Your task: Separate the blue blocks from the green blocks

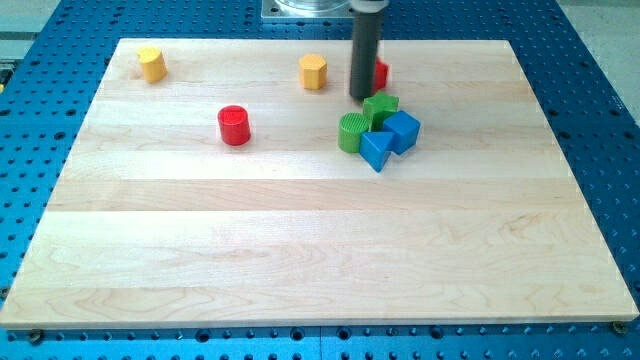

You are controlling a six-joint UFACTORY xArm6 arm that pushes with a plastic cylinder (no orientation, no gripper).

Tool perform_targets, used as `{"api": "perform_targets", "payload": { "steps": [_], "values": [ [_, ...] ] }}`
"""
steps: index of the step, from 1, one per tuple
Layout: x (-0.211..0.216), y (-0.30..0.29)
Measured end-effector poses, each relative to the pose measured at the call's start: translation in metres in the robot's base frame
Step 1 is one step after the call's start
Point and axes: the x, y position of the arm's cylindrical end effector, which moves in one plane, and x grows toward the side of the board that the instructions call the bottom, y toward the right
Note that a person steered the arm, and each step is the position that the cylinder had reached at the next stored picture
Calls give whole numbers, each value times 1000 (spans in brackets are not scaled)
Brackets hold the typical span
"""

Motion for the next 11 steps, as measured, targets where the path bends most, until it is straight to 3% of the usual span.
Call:
{"api": "perform_targets", "payload": {
  "steps": [1,3,5,6,9,10,11],
  "values": [
    [0,-57],
    [-47,88],
    [-37,20],
    [-37,20],
    [-31,21],
    [-6,37],
    [4,90]
  ]
}}
